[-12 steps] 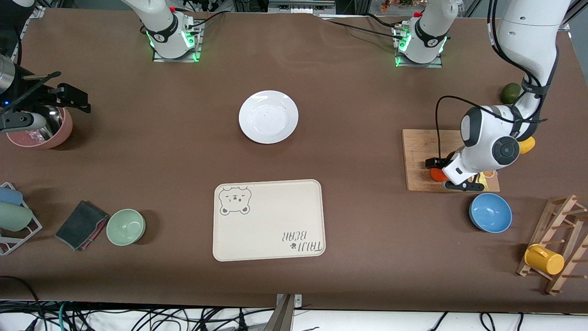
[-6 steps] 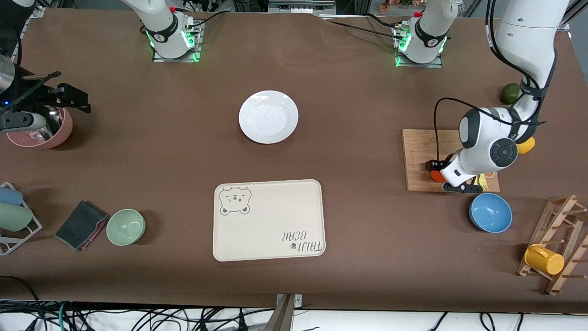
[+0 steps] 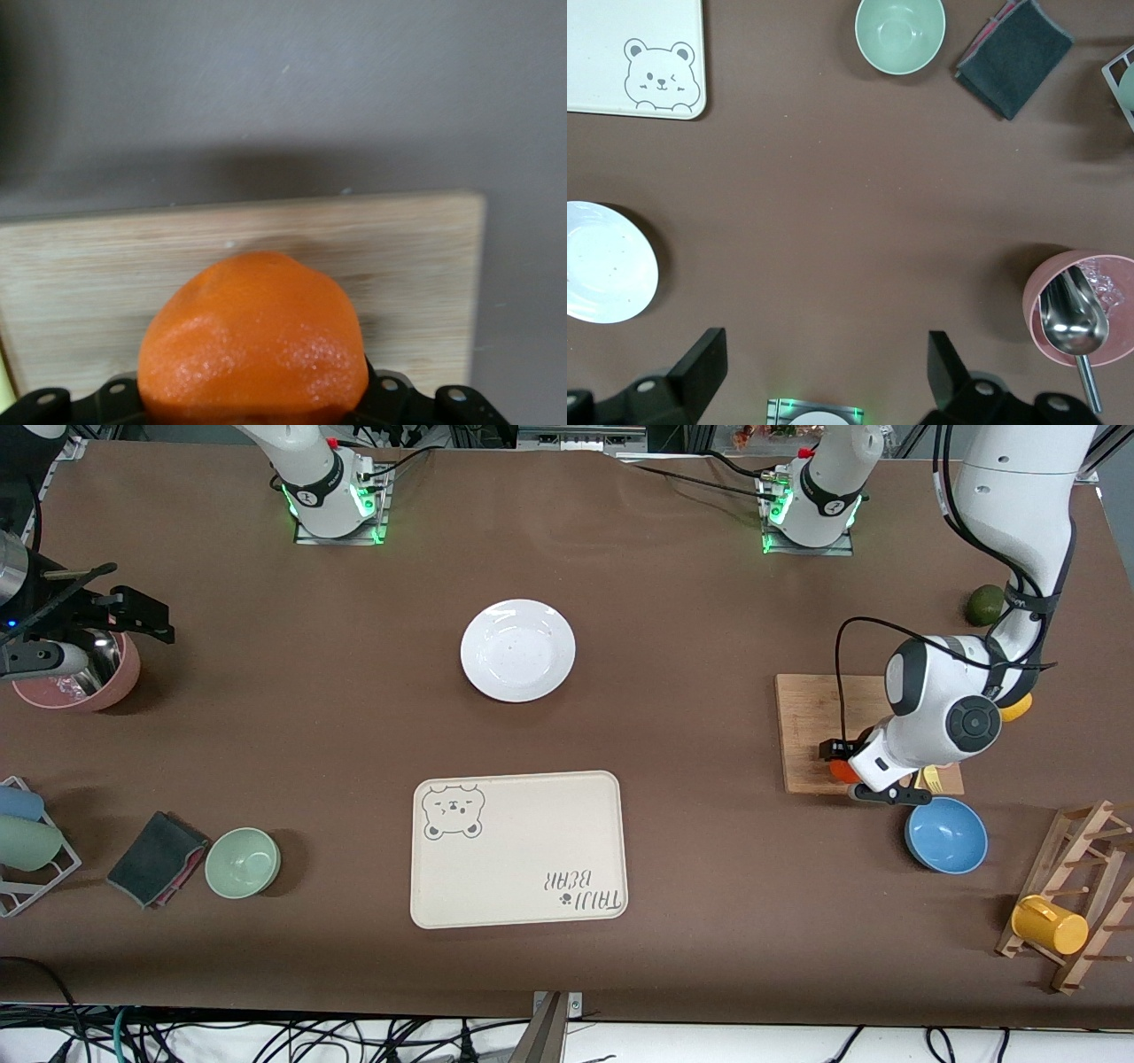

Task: Place orange and plate with both arms
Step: 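Close the left gripper on the orange and lift it, then carry the orange with the left gripper onto the white plate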

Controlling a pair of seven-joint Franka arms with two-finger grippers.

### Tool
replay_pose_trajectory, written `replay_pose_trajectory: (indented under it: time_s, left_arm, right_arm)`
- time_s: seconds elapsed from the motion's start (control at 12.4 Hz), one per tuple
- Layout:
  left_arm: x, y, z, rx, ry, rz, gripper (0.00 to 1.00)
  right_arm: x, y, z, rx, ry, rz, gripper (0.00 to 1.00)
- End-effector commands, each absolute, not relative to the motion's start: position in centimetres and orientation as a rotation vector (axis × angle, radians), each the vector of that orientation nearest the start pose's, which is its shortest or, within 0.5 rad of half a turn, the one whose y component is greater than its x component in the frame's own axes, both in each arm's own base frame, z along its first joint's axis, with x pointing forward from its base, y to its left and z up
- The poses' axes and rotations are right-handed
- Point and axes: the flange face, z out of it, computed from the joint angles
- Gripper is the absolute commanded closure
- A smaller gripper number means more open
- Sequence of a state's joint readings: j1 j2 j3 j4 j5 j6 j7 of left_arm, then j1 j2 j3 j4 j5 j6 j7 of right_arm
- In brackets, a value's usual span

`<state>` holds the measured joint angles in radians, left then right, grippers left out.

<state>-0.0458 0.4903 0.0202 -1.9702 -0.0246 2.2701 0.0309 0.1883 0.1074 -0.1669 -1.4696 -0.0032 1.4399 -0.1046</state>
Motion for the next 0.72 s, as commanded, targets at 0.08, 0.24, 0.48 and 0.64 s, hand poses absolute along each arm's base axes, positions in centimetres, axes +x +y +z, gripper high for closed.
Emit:
replay_pose_trajectory:
  time_s: [0.08,0.24,0.48,0.64]
  left_arm:
    - [60.7,-12.1,23.8,-3.128,-0.151,0.311,0.76]
    - [60.5,-19.2,25.4,-3.193,-0.313,0.302,0.76]
    - [58.6,-29.9,27.0,-3.210,-0.510,0.305,0.76]
    - [56.0,-36.7,27.0,-3.175,-0.612,0.309,0.76]
  right_arm:
    - [57.2,1.7,60.7,-3.132,-0.184,0.198,0.00]
    - [57.2,1.7,60.7,-3.132,-0.184,0.200,0.00]
    - [57.2,1.7,60.7,-3.132,-0.184,0.200,0.00]
    - [57.3,1.7,60.6,-3.132,-0.184,0.200,0.00]
